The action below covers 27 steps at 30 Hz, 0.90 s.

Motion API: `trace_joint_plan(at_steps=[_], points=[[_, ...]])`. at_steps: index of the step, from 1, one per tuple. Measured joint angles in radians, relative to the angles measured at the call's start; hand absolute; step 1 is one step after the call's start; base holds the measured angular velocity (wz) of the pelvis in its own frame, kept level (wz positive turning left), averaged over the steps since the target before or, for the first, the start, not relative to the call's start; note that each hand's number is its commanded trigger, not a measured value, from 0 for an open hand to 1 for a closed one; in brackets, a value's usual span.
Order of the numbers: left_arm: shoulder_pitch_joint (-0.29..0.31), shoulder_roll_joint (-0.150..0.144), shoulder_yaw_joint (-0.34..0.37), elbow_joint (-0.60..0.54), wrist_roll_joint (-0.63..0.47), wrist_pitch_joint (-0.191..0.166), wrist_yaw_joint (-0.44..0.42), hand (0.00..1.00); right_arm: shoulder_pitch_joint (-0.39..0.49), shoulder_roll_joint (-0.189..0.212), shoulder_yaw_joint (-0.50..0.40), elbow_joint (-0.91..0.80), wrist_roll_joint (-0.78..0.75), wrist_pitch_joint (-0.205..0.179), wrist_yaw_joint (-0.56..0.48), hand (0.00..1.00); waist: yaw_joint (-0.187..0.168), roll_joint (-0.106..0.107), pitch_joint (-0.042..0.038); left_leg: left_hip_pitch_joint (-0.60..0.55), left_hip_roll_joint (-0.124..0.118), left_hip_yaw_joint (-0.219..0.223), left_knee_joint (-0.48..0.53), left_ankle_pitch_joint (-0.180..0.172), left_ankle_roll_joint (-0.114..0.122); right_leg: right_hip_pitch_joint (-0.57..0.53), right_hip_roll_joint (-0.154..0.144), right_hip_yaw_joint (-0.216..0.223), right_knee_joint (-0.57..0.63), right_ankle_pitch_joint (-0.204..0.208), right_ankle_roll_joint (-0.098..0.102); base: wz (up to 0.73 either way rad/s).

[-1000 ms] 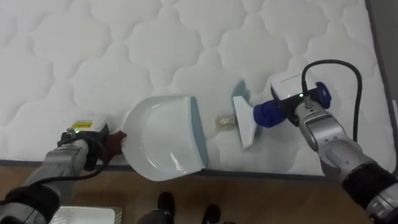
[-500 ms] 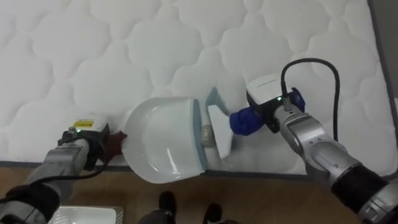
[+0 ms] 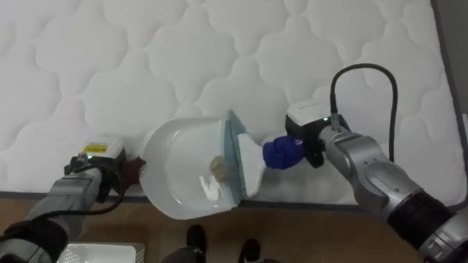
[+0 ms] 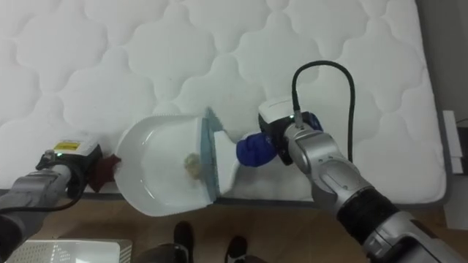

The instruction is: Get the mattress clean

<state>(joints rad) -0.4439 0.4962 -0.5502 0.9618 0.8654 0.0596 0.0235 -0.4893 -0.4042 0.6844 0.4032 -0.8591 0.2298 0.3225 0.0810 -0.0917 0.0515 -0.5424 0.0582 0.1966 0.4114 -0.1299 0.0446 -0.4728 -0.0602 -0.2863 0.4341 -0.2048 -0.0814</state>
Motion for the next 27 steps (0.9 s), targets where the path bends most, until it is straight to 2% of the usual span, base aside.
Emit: trace_joint_plan(at_steps=[8, 22, 27], points=[[0.013, -0.006, 0.013, 0.001, 0.0, 0.0, 0.024, 1.0, 0.0, -0.008, -0.019, 0.013, 0.072, -0.005, 0.008, 1.0, 0.001, 0.003, 0.0009, -0.002, -0.002, -0.004, 0.003, 0.0, 0.0, -0.001, -0.002, -0.001, 0.005, 0.0, 0.001, 0.01], [0.023, -0.043, 0.038, 0.019, -0.001, 0.02, 0.042, 1.0, 0.004, -0.011, -0.039, 0.022, 0.101, -0.015, -0.026, 1.0, 0.002, 0.02, 0.002, 0.002, -0.006, -0.007, 0.004, 0.001, -0.001, -0.001, -0.008, -0.003, 0.018, -0.004, 0.0, 0.0], [0.033, -0.046, 0.037, 0.036, -0.011, 0.005, 0.102, 1.0, 0.004, -0.029, -0.038, 0.053, 0.136, -0.057, -0.07, 1.0, 0.002, 0.02, 0.0019, 0.006, -0.007, -0.006, 0.002, 0.001, 0.0, -0.001, -0.01, 0.0, 0.02, -0.005, 0.001, 0.0]])
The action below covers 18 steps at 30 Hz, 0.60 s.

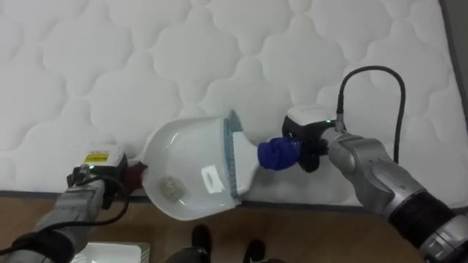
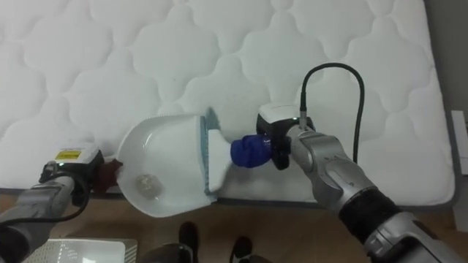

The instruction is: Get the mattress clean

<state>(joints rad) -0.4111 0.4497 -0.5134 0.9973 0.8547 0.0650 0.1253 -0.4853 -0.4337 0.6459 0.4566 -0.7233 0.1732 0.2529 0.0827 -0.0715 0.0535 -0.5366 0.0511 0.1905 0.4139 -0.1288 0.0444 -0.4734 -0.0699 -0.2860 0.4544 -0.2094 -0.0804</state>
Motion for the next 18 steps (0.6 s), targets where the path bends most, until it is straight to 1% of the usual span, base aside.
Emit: trace_joint_plan(at_steps=[2, 4, 6, 7, 9, 10, 12, 14, 15, 16, 18], points=[[0.01, 0.0, 0.001, 0.0, 0.0, -0.002, 0.027, 1.0, 0.003, -0.004, -0.001, 0.004, 0.008, -0.003, -0.014, 1.0, -0.002, 0.0, 0.0, 0.001, -0.001, 0.0, 0.0, 0.0, 0.0, 0.0, -0.001, 0.002, 0.001, -0.001, 0.0, 0.0], [0.014, 0.0, 0.002, -0.001, 0.0, -0.006, 0.044, 1.0, 0.01, -0.009, -0.002, 0.007, 0.008, -0.014, -0.032, 1.0, -0.003, 0.0, 0.0, 0.0, -0.007, -0.002, 0.001, 0.0, 0.001, 0.001, -0.001, 0.002, 0.003, -0.001, 0.001, 0.04], [0.024, 0.0, 0.006, -0.005, 0.0, -0.01, 0.068, 1.0, 0.019, -0.018, -0.015, 0.031, 0.011, -0.053, -0.066, 1.0, -0.018, 0.0, -0.0002, 0.005, -0.006, -0.009, 0.002, 0.002, 0.003, 0.013, -0.006, -0.011, 0.0, -0.004, 0.002, 0.14], [0.029, 0.0, 0.011, -0.008, 0.0, -0.011, 0.07, 1.0, 0.021, -0.02, -0.022, 0.042, 0.011, -0.062, -0.072, 1.0, -0.023, 0.0, -0.0003, 0.007, -0.006, -0.01, 0.002, 0.002, 0.003, 0.016, -0.007, -0.012, -0.002, -0.004, 0.003, 0.13], [0.046, 0.0, 0.039, -0.033, -0.01, -0.024, 0.093, 1.0, 0.044, -0.034, -0.073, 0.07, 0.017, -0.098, -0.119, 1.0, -0.025, 0.0, -0.0004, 0.009, -0.012, -0.013, 0.002, 0.002, 0.004, 0.018, -0.012, -0.014, -0.003, -0.007, 0.007, 0.08], [0.048, 0.0, 0.041, -0.036, -0.018, -0.026, 0.102, 1.0, 0.053, -0.038, -0.085, 0.078, 0.024, -0.108, -0.132, 1.0, -0.025, -0.001, -0.0006, 0.01, -0.013, -0.013, 0.002, 0.003, 0.005, 0.019, -0.013, -0.014, -0.002, -0.008, 0.008, 0.04], [0.067, 0.0, 0.049, -0.043, -0.023, -0.032, 0.137, 1.0, 0.097, -0.046, -0.117, 0.082, 0.057, -0.113, -0.172, 1.0, -0.027, -0.002, -0.0014, 0.027, -0.017, -0.013, 0.002, 0.002, 0.007, 0.038, -0.016, -0.014, 0.001, -0.01, 0.012, 0.0], [0.089, 0.0, 0.085, -0.076, -0.02, -0.04, 0.151, 1.0, 0.132, -0.05, -0.155, 0.084, 0.057, -0.126, -0.192, 1.0, -0.031, -0.003, -0.0019, 0.038, -0.018, -0.015, 0.0, 0.002, 0.007, 0.052, -0.016, -0.013, -0.006, -0.012, 0.014, 0.06], [0.102, -0.001, 0.102, -0.089, -0.019, -0.045, 0.165, 1.0, 0.154, -0.05, -0.188, 0.085, 0.055, -0.13, -0.203, 1.0, -0.034, -0.004, -0.0021, 0.047, -0.019, -0.014, -0.001, 0.002, 0.007, 0.062, -0.015, -0.012, -0.007, -0.013, 0.015, 0.05], [0.109, -0.004, 0.113, -0.092, -0.018, -0.046, 0.17, 1.0, 0.165, -0.05, -0.205, 0.086, 0.054, -0.131, -0.21, 1.0, -0.035, -0.004, -0.0021, 0.054, -0.019, -0.013, -0.002, 0.001, 0.008, 0.069, -0.015, -0.01, -0.008, -0.013, 0.016, 0.0], [0.146, -0.013, 0.149, -0.1, -0.019, -0.055, 0.176, 1.0, 0.196, -0.057, -0.264, 0.096, 0.052, -0.137, -0.23, 1.0, -0.04, -0.005, -0.0027, 0.095, -0.025, -0.014, -0.011, 0.001, 0.008, 0.108, -0.017, -0.003, -0.012, -0.015, 0.02, 0.0]])
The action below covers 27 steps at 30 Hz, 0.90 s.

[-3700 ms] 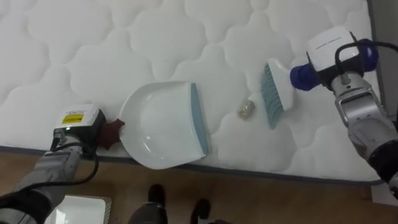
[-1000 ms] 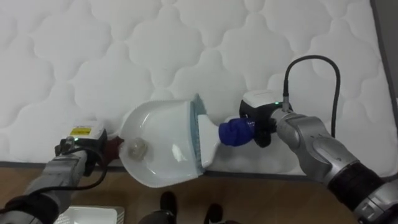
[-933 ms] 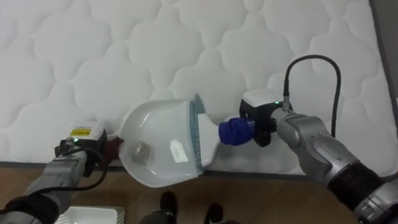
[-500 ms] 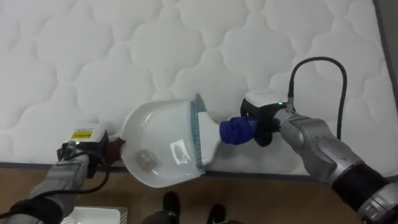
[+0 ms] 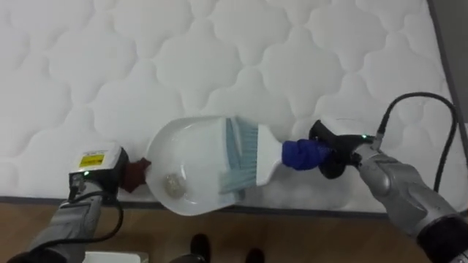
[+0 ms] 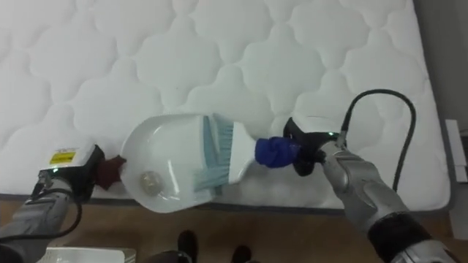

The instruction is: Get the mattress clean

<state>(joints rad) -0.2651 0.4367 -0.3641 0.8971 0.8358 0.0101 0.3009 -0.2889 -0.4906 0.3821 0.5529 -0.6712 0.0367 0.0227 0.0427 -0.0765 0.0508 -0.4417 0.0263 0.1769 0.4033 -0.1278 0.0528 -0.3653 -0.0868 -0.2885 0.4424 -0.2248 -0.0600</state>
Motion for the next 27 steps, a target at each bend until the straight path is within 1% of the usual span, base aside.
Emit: trace_joint_plan(at_steps=[2, 3, 4, 5, 6, 7, 8, 9, 10, 12, 13, 14, 15, 16, 18, 19, 20, 22, 24, 25, 26, 27], points=[[0.031, 0.001, 0.027, -0.017, -0.001, -0.004, -0.001, 1.0, 0.016, -0.011, -0.032, 0.001, 0.007, -0.005, -0.02, 1.0, -0.01, -0.002, -0.0018, 0.03, -0.003, 0.0, -0.014, 0.0, 0.0, 0.029, 0.001, 0.003, -0.014, -0.002, 0.003, 0.02], [0.052, 0.001, 0.049, -0.048, -0.001, -0.003, -0.003, 1.0, 0.03, -0.013, -0.06, 0.004, 0.019, -0.009, -0.028, 0.67, -0.01, -0.008, -0.0059, 0.042, -0.003, 0.0, -0.017, 0.0, 0.0, 0.042, 0.004, 0.01, -0.022, -0.003, 0.004, 0.05], [0.067, 0.001, 0.058, -0.072, -0.001, 0.001, -0.003, 1.0, 0.035, -0.014, -0.072, 0.009, 0.038, -0.009, -0.034, 0.07, -0.01, -0.01, -0.0076, 0.049, -0.003, -0.002, -0.02, 0.0, 0.0, 0.051, 0.008, 0.012, -0.031, -0.003, 0.004, 0.11], [0.092, -0.001, 0.079, -0.124, 0.0, 0.007, -0.005, 1.0, 0.043, -0.013, -0.099, 0.028, 0.081, -0.013, -0.038, 0.0, -0.012, -0.01, -0.0104, 0.06, -0.004, -0.019, -0.024, 0.0, 0.0, 0.077, 0.016, 0.01, -0.053, -0.002, 0.005, 0.21], [0.122, -0.001, 0.103, -0.199, 0.006, 0.005, -0.007, 1.0, 0.062, -0.014, -0.134, 0.039, 0.11, -0.013, -0.044, 0.0, -0.011, -0.013, -0.0129, 0.071, -0.006, -0.029, -0.027, 0.0, 0.0, 0.096, 0.02, 0.01, -0.066, 0.0, 0.007, 0.26], [0.137, -0.001, 0.114, -0.232, 0.007, 0.004, -0.007, 1.0, 0.071, -0.014, -0.151, 0.044, 0.122, -0.013, -0.05, 0.0, -0.01, -0.014, -0.0139, 0.08, -0.009, -0.034, -0.029, 0.0, 0.0, 0.106, 0.021, 0.01, -0.067, 0.0, 0.007, 0.3], [0.164, 0.0, 0.135, -0.286, 0.005, 0.001, -0.007, 1.0, 0.089, -0.014, -0.175, 0.054, 0.134, -0.012, -0.065, 0.0, -0.009, -0.016, -0.0184, 0.103, -0.015, -0.044, -0.037, 0.0, 0.0, 0.129, 0.019, 0.013, -0.071, 0.001, 0.008, 0.25], [0.189, -0.001, 0.154, -0.317, 0.001, -0.005, -0.006, 1.0, 0.106, -0.014, -0.189, 0.06, 0.154, -0.011, -0.077, 0.0, -0.007, -0.016, -0.0295, 0.13, -0.02, -0.048, -0.048, 0.0, 0.0, 0.159, 0.019, 0.011, -0.083, 0.001, 0.011, 0.21], [0.202, -0.001, 0.163, -0.325, -0.001, -0.007, -0.005, 1.0, 0.116, -0.013, -0.195, 0.061, 0.17, -0.012, -0.082, 0.0, -0.007, -0.014, -0.0335, 0.147, -0.021, -0.05, -0.055, 0.0, 0.0, 0.179, 0.02, 0.01, -0.093, 0.002, 0.012, 0.14], [0.248, -0.002, 0.189, -0.343, -0.002, 0.0, -0.008, 1.0, 0.152, -0.01, -0.213, 0.059, 0.213, -0.011, -0.104, 0.0, -0.007, -0.004, -0.0473, 0.215, -0.031, -0.061, -0.086, -0.001, 0.0, 0.257, 0.023, 0.012, -0.129, 0.005, 0.018, 0.15], [0.266, -0.005, 0.2, -0.361, -0.003, 0.005, -0.012, 1.0, 0.158, -0.009, -0.218, 0.058, 0.214, -0.011, -0.107, 0.0, -0.013, 0.001, -0.0502, 0.226, -0.035, -0.074, -0.094, -0.001, 0.0, 0.275, 0.026, 0.01, -0.141, 0.004, 0.019, 0.32], [0.297, -0.011, 0.212, -0.404, -0.004, 0.008, -0.025, 1.0, 0.178, -0.009, -0.239, 0.056, 0.216, -0.011, -0.11, 0.0, -0.017, 0.01, -0.0564, 0.242, -0.041, -0.093, -0.103, -0.001, 0.0, 0.306, 0.032, 0.011, -0.17, 0.006, 0.022, 0.52], [0.316, -0.011, 0.217, -0.445, -0.017, 0.005, -0.045, 1.0, 0.203, -0.007, -0.265, 0.045, 0.234, -0.007, -0.111, 0.0, -0.018, 0.014, -0.0587, 0.248, -0.049, -0.117, -0.102, -0.001, 0.0, 0.33, 0.037, 0.011, -0.183, 0.007, 0.024, 0.59], [0.323, -0.011, 0.222, -0.463, -0.019, 0.004, -0.056, 1.0, 0.216, -0.004, -0.279, 0.033, 0.24, -0.002, -0.111, 0.0, -0.019, 0.016, -0.0592, 0.251, -0.054, -0.132, -0.102, 0.0, 0.0, 0.339, 0.038, 0.011, -0.185, 0.007, 0.024, 0.7], [0.351, -0.018, 0.251, -0.527, -0.021, 0.006, -0.085, 1.0, 0.249, 0.012, -0.321, -0.02, 0.274, -0.001, -0.115, 0.0, -0.036, 0.02, -0.0579, 0.271, -0.072, -0.186, -0.1, 0.0, 0.0, 0.39, 0.047, 0.013, -0.208, 0.005, 0.026, 0.78], [0.355, -0.021, 0.258, -0.54, -0.024, 0.006, -0.091, 1.0, 0.255, 0.02, -0.335, -0.034, 0.286, -0.002, -0.12, 0.0, -0.039, 0.021, -0.0573, 0.276, -0.076, -0.196, -0.099, 0.0, 0.0, 0.406, 0.051, 0.018, -0.22, 0.005, 0.025, 0.62], [0.364, -0.03, 0.269, -0.565, -0.038, 0.006, -0.097, 1.0, 0.257, 0.023, -0.338, -0.048, 0.312, -0.003, -0.13, 0.0, -0.036, 0.022, -0.0567, 0.287, -0.081, -0.207, -0.101, 0.0, 0.0, 0.421, 0.056, 0.039, -0.23, 0.005, 0.025, 0.37], [0.383, -0.038, 0.283, -0.607, -0.04, 0.005, -0.097, 1.0, 0.258, 0.023, -0.338, -0.063, 0.331, -0.009, -0.133, 0.0, -0.022, 0.023, -0.056, 0.297, -0.088, -0.221, -0.108, 0.001, 0.0, 0.438, 0.059, 0.045, -0.241, 0.005, 0.025, 0.23], [0.403, -0.042, 0.298, -0.647, -0.041, -0.003, -0.097, 1.0, 0.26, 0.028, -0.338, -0.072, 0.36, -0.013, -0.143, 0.0, 0.006, 0.022, -0.0552, 0.305, -0.095, -0.232, -0.117, 0.004, 0.0, 0.447, 0.058, 0.041, -0.245, 0.003, 0.025, 0.17], [0.41, -0.045, 0.305, -0.651, -0.041, -0.007, -0.097, 1.0, 0.26, 0.03, -0.338, -0.076, 0.366, -0.014, -0.146, 0.0, 0.011, 0.021, -0.0549, 0.308, -0.096, -0.233, -0.12, 0.004, 0.0, 0.451, 0.058, 0.04, -0.249, 0.003, 0.026, 0.12], [0.419, -0.054, 0.319, -0.655, -0.042, -0.01, -0.097, 1.0, 0.26, 0.034, -0.338, -0.088, 0.378, -0.014, -0.155, 0.0, 0.015, 0.019, -0.0537, 0.314, -0.101, -0.242, -0.119, 0.004, 0.0, 0.461, 0.061, 0.036, -0.259, 0.003, 0.026, 0.19], [0.424, -0.069, 0.336, -0.656, -0.042, -0.012, -0.097, 1.0, 0.26, 0.034, -0.339, -0.103, 0.39, -0.019, -0.164, 0.0, 0.018, 0.017, -0.0526, 0.313, -0.105, -0.249, -0.119, 0.004, 0.0, 0.464, 0.06, 0.033, -0.259, 0.0, 0.027, 0.21]])
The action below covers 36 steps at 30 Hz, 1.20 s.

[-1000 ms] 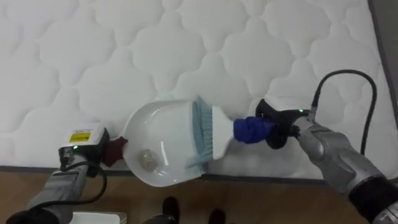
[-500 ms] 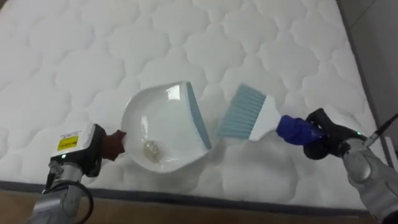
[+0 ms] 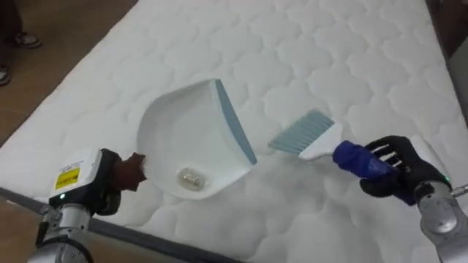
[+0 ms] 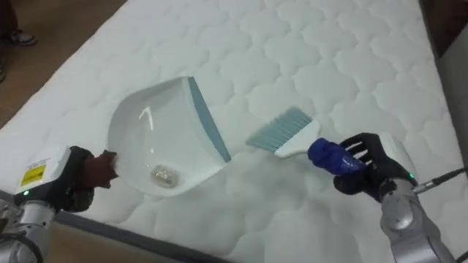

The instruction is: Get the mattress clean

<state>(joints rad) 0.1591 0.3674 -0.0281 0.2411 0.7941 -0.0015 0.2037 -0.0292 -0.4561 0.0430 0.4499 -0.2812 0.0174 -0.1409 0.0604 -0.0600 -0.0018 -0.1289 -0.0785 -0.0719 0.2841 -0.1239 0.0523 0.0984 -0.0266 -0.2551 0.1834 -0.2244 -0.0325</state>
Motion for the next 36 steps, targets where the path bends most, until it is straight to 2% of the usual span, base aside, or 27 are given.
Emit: trace_joint_plan(at_steps=[4, 6, 9, 11, 13, 14, 15, 16, 17, 18, 19, 20, 21, 22, 23, 24, 25, 26, 27, 29, 30, 31, 32, 33, 34, 35, 36], points=[[0.012, -0.022, 0.044, 0.0, -0.05, -0.002, 0.0, 1.0, 0.0, 0.005, -0.001, -0.043, 0.05, -0.018, -0.039, 0.0, 0.014, -0.013, 0.007, -0.005, -0.006, -0.019, 0.002, 0.0, 0.0, 0.004, 0.002, -0.008, 0.003, -0.002, 0.001, 0.24], [0.016, -0.045, 0.067, 0.002, -0.084, -0.003, 0.0, 1.0, 0.0, 0.018, -0.001, -0.055, 0.086, -0.04, -0.066, 0.0, 0.027, -0.022, 0.009, -0.006, -0.01, -0.042, 0.006, 0.0, 0.0, 0.012, 0.005, -0.024, 0.004, -0.001, 0.002, 0.26], [0.017, -0.069, 0.067, 0.002, -0.085, -0.005, 0.0, 1.0, 0.0, 0.028, -0.001, -0.056, 0.117, -0.042, -0.079, 0.0, 0.027, -0.019, 0.0097, -0.028, -0.022, -0.083, 0.038, -0.002, -0.001, 0.022, 0.013, -0.054, 0.008, -0.001, 0.002, 0.64], [0.018, -0.082, 0.065, 0.002, -0.085, -0.003, -0.001, 1.0, 0.0, 0.028, -0.004, -0.059, 0.128, -0.042, -0.093, 0.0, 0.028, -0.009, 0.0108, -0.054, -0.024, -0.089, 0.059, -0.002, -0.002, 0.021, 0.019, -0.08, 0.009, -0.001, 0.002, 0.73], [0.034, -0.09, 0.065, 0.003, -0.096, 0.001, -0.004, 1.0, 0.001, 0.028, -0.007, -0.059, 0.13, -0.043, -0.103, 0.0, 0.045, 0.0, 0.011, -0.05, -0.039, -0.116, 0.038, 0.016, -0.007, 0.019, 0.019, -0.092, 0.022, -0.001, 0.002, 0.65], [0.037, -0.094, 0.065, 0.004, -0.104, 0.005, -0.01, 1.0, 0.006, 0.027, -0.019, -0.059, 0.132, -0.053, -0.115, 0.0, 0.043, 0.001, 0.0088, -0.04, -0.054, -0.144, -0.013, 0.055, -0.011, 0.019, 0.013, -0.13, 0.019, 0.001, -0.003, 1.06], [0.036, -0.108, 0.069, 0.003, -0.106, 0.006, -0.012, 1.0, 0.011, 0.025, -0.048, -0.06, 0.132, -0.07, -0.133, 0.0, 0.019, -0.003, 0.0065, -0.04, -0.055, -0.09, -0.062, 0.101, -0.018, 0.016, -0.018, -0.182, 0.0, 0.004, -0.006, 1.32], [0.031, -0.116, 0.072, 0.004, -0.107, 0.005, -0.013, 1.0, 0.01, 0.025, -0.067, -0.06, 0.132, -0.076, -0.141, 0.0, 0.004, -0.003, 0.0086, -0.061, -0.036, -0.006, -0.026, 0.086, -0.016, 0.015, -0.025, -0.224, -0.01, 0.0, -0.011, 1.26], [0.031, -0.127, 0.076, 0.016, -0.11, 0.004, -0.015, 1.0, 0.007, 0.027, -0.09, -0.057, 0.134, -0.076, -0.156, 0.0, 0.001, 0.007, 0.0124, -0.09, 0.028, 0.163, 0.123, -0.008, -0.008, 0.02, -0.021, -0.313, -0.012, -0.004, -0.013, 0.96], [0.034, -0.124, 0.087, 0.047, -0.114, 0.003, -0.021, 1.0, 0.01, 0.037, -0.088, -0.056, 0.152, -0.073, -0.158, 0.0, -0.013, 0.02, 0.011, -0.076, 0.116, 0.277, 0.241, -0.093, -0.011, 0.044, -0.012, -0.404, 0.004, -0.004, -0.013, 0.79], [0.033, -0.123, 0.093, 0.064, -0.115, 0.004, -0.024, 1.0, 0.01, 0.046, -0.087, -0.056, 0.161, -0.07, -0.158, 0.0, -0.028, 0.025, 0.0122, -0.064, 0.159, 0.311, 0.281, -0.121, -0.02, 0.052, -0.008, -0.446, 0.021, -0.006, -0.014, 0.88], [0.033, -0.122, 0.108, 0.085, -0.115, 0.013, -0.039, 1.0, 0.01, 0.071, -0.09, -0.056, 0.172, -0.062, -0.163, 0.0, -0.066, 0.029, 0.0139, -0.049, 0.236, 0.355, 0.352, -0.159, -0.035, 0.06, -0.008, -0.537, 0.068, -0.017, -0.016, 1.12], [0.031, -0.122, 0.11, 0.086, -0.115, 0.027, -0.052, 1.0, 0.01, 0.087, -0.103, -0.056, 0.175, -0.059, -0.164, 0.0, -0.091, 0.041, 0.0131, -0.057, 0.282, 0.372, 0.366, -0.179, -0.053, 0.063, -0.015, -0.602, 0.116, -0.035, -0.011, 1.18], [0.025, -0.123, 0.107, 0.086, -0.114, 0.029, -0.06, 1.0, 0.011, 0.09, -0.113, -0.055, 0.176, -0.058, -0.165, 0.0, -0.102, 0.037, 0.0173, -0.061, 0.273, 0.376, 0.349, -0.183, -0.054, 0.06, -0.022, -0.607, 0.137, -0.045, -0.005, 1.36], [0.006, -0.124, 0.092, 0.088, -0.113, 0.033, -0.066, 1.0, 0.015, 0.091, -0.141, -0.044, 0.193, -0.058, -0.17, 0.0, -0.123, 0.026, 0.0196, -0.063, 0.228, 0.334, 0.276, -0.181, -0.049, 0.038, -0.035, -0.551, 0.155, -0.049, -0.001, 1.5], [-0.022, -0.124, 0.069, 0.089, -0.113, 0.034, -0.065, 1.0, 0.015, 0.091, -0.177, -0.031, 0.198, -0.058, -0.187, 0.0, -0.126, -0.008, 0.0134, -0.071, 0.169, 0.295, 0.205, -0.15, -0.012, 0.005, -0.052, -0.442, 0.154, -0.053, 0.002, 1.54], [-0.032, -0.124, 0.06, 0.089, -0.115, 0.035, -0.065, 1.0, 0.012, 0.09, -0.192, -0.029, 0.198, -0.06, -0.195, 0.0, -0.124, -0.016, 0.0137, -0.073, 0.149, 0.283, 0.182, -0.13, -0.001, -0.01, -0.06, -0.403, 0.154, -0.053, 0.003, 1.13], [-0.038, -0.124, 0.049, 0.088, -0.116, 0.035, -0.064, 1.0, 0.006, 0.088, -0.198, -0.028, 0.199, -0.069, -0.215, 0.0, -0.104, -0.014, 0.0165, -0.077, 0.133, 0.276, 0.159, -0.11, 0.013, -0.044, -0.062, -0.354, 0.171, -0.05, 0.007, 0.59], [-0.036, -0.119, 0.046, 0.087, -0.116, 0.037, -0.063, 1.0, 0.008, 0.091, -0.19, -0.028, 0.198, -0.085, -0.224, 0.0, -0.076, 0.005, 0.0205, -0.085, 0.126, 0.247, 0.154, -0.104, 0.017, -0.068, -0.048, -0.316, 0.162, -0.051, 0.014, 0.45], [-0.04, -0.109, 0.045, 0.087, -0.116, 0.039, -0.062, 1.0, 0.009, 0.095, -0.177, -0.028, 0.197, -0.088, -0.229, 0.0, -0.059, 0.019, 0.0194, -0.088, 0.101, 0.202, 0.11, -0.068, 0.029, -0.125, -0.04, -0.262, 0.109, -0.037, 0.023, 0.66], [-0.043, -0.11, 0.046, 0.087, -0.116, 0.039, -0.062, 1.0, 0.009, 0.095, -0.17, -0.027, 0.198, -0.088, -0.243, 0.0, -0.049, 0.031, 0.0193, -0.084, 0.088, 0.188, 0.082, -0.046, 0.037, -0.183, -0.055, -0.232, 0.113, 0.01, 0.028, 0.75], [-0.041, -0.109, 0.046, 0.087, -0.118, 0.038, -0.061, 1.0, 0.009, 0.097, -0.163, -0.023, 0.198, -0.088, -0.251, 0.0, -0.046, 0.035, 0.0181, -0.081, 0.082, 0.182, 0.074, -0.041, 0.042, -0.203, -0.066, -0.224, 0.114, 0.044, 0.03, 0.66], [-0.036, -0.111, 0.055, 0.087, -0.118, 0.037, -0.061, 1.0, 0.009, 0.102, -0.151, -0.012, 0.198, -0.088, -0.257, 0.0, -0.036, 0.038, 0.0167, -0.07, 0.072, 0.173, 0.068, -0.037, 0.044, -0.221, -0.091, -0.217, 0.12, 0.092, 0.02, 0.6], [-0.032, -0.112, 0.068, 0.087, -0.118, 0.037, -0.061, 1.0, 0.01, 0.109, -0.148, -0.003, 0.198, -0.086, -0.258, 0.0, -0.026, 0.039, 0.0106, -0.069, 0.071, 0.183, 0.07, -0.035, 0.038, -0.212, -0.103, -0.225, 0.132, 0.08, 0.023, 0.55], [-0.033, -0.112, 0.073, 0.087, -0.118, 0.035, -0.06, 1.0, 0.01, 0.11, -0.147, -0.003, 0.198, -0.086, -0.26, 0.0, -0.023, 0.041, 0.0096, -0.072, 0.077, 0.203, 0.072, -0.033, 0.036, -0.206, -0.108, -0.244, 0.131, 0.073, 0.028, 0.54], [-0.034, -0.111, 0.088, 0.087, -0.118, 0.023, -0.06, 1.0, 0.01, 0.11, -0.143, -0.003, 0.199, -0.086, -0.263, 0.0, -0.02, 0.045, 0.0078, -0.071, 0.103, 0.266, 0.072, -0.038, 0.033, -0.2, -0.117, -0.273, 0.132, 0.066, 0.024, 0.52], [-0.033, -0.111, 0.097, 0.087, -0.119, 0.013, -0.06, 1.0, 0.01, 0.11, -0.143, -0.003, 0.199, -0.086, -0.263, 0.0, -0.013, 0.044, 0.0079, -0.068, 0.109, 0.294, 0.066, -0.038, 0.033, -0.195, -0.128, -0.289, 0.141, 0.059, 0.023, 0.5]])
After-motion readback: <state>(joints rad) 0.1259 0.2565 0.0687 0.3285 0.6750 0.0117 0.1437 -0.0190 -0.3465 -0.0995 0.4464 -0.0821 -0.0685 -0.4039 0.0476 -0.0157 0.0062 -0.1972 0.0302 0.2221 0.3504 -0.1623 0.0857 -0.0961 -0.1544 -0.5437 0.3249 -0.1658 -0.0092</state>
